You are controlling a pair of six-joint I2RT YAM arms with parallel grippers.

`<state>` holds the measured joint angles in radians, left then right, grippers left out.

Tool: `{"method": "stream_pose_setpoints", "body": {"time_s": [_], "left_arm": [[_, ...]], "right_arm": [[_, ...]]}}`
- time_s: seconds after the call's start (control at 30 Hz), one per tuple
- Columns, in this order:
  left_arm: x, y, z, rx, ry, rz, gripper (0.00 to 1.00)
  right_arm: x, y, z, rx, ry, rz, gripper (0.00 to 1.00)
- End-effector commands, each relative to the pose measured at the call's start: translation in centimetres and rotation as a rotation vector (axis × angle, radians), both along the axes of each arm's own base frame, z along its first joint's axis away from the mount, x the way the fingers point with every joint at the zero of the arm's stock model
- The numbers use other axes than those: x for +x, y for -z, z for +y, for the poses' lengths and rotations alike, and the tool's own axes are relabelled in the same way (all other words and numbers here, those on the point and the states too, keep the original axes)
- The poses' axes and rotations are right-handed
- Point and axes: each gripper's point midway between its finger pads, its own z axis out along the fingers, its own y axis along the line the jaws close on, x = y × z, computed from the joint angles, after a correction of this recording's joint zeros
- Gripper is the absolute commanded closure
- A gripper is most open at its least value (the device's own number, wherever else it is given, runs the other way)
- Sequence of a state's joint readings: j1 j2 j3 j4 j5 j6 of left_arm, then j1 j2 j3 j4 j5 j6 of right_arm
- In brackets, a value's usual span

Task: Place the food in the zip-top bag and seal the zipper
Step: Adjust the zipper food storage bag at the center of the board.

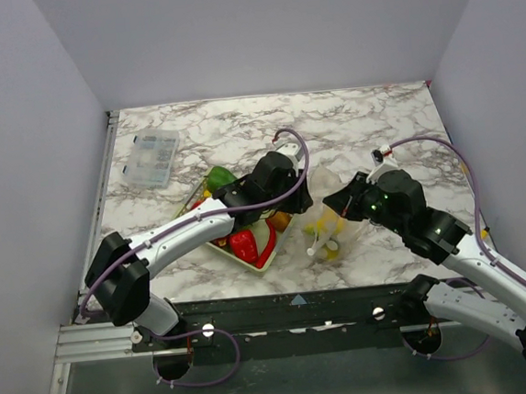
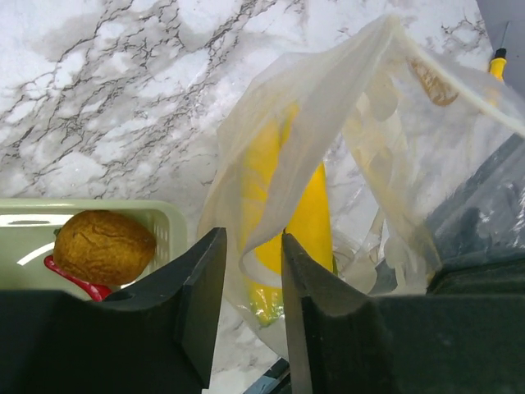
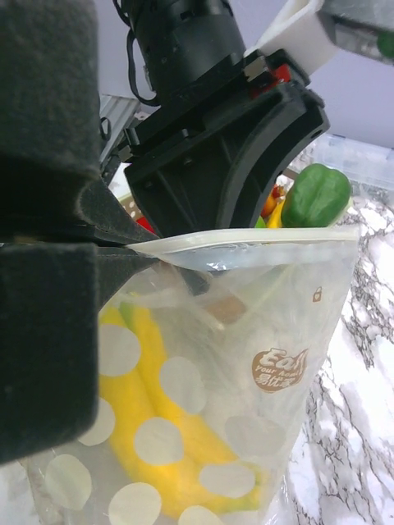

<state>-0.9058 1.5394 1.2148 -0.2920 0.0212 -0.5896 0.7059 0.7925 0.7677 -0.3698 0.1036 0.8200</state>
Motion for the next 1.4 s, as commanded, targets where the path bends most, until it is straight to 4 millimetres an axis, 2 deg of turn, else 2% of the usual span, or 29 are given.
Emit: {"method": "stream_pose_setpoints", "body": {"time_s": [0.0,0.13,0.2,0.3,0.43,0.5,0.57,0.6,0.7,0.73,0.8,0.83,0.9,1.03,1.13,1.27,1.33,1.37], "left_arm": [[-1.0,-1.6,-0.5,-0.089,0.064,-0.065,0.62],[-1.0,-1.6,-0.7,-0.095,0.065,-0.070,0.56],[-0.8,-1.3,-0.8,-0.082,0.057,-0.061,0.58],[-0.3,-0.7,-1.0,-0.058,0.047,-0.047,0.68],[-0.3,-0.9,-1.4,-0.026,0.063,-0.020,1.00],[-1.1,-1.7,-1.8,-0.029,0.101,0.019,1.00],[-2.5,-3.5,-2.5,-0.091,0.178,0.080,1.00],[-3.9,-4.9,-3.1,-0.160,0.252,0.145,1.00],[-7.5,-10.4,-4.3,-0.440,0.497,0.356,1.00],[-8.9,-12.6,-4.3,-0.539,0.588,0.428,1.00],[-10.7,-15.3,-3.9,-0.653,0.707,0.494,1.00],[-11.2,-15.8,-3.7,-0.665,0.730,0.501,1.00],[-10.7,-15.0,-3.6,-0.626,0.695,0.470,1.00],[-8.9,-9.8,-3.4,-0.439,0.566,0.463,1.00],[-7.6,-6.8,-3.3,-0.385,0.511,0.488,1.00],[-6.5,-5.3,-3.0,-0.340,0.463,0.459,1.00],[-6.1,-5.4,-2.9,-0.330,0.457,0.450,1.00],[-5.9,-5.5,-2.9,-0.327,0.450,0.442,0.96]], "right_arm": [[-0.2,-1.7,-0.1,0.015,-0.005,-0.037,0.99],[-0.2,-1.8,-0.3,0.008,-0.002,-0.036,0.99],[-0.3,-1.7,-0.3,0.008,-0.006,-0.035,0.99],[-0.2,-1.7,-0.4,0.003,-0.004,-0.039,0.99],[0.0,-1.4,-0.8,-0.022,0.014,-0.045,0.99],[0.4,-1.0,-1.6,-0.058,0.053,-0.047,0.99],[0.9,-0.5,-2.7,-0.117,0.098,-0.054,0.99],[1.2,-0.3,-3.5,-0.160,0.128,-0.055,0.99],[1.9,0.4,-5.8,-0.291,0.214,-0.043,0.99],[2.0,0.7,-6.6,-0.335,0.237,-0.036,0.99],[2.0,0.8,-7.6,-0.385,0.268,-0.032,0.99],[2.0,0.8,-7.9,-0.400,0.275,-0.033,0.99],[2.0,0.6,-8.2,-0.408,0.280,-0.045,1.00],[1.8,0.3,-8.1,-0.376,0.277,-0.054,0.99],[1.6,0.3,-8.2,-0.365,0.274,-0.064,0.99],[1.2,0.0,-9.2,-0.392,0.298,-0.068,0.99],[1.1,-0.1,-9.6,-0.398,0.308,-0.070,0.99],[1.0,-0.1,-9.7,-0.396,0.309,-0.072,0.99]]}}
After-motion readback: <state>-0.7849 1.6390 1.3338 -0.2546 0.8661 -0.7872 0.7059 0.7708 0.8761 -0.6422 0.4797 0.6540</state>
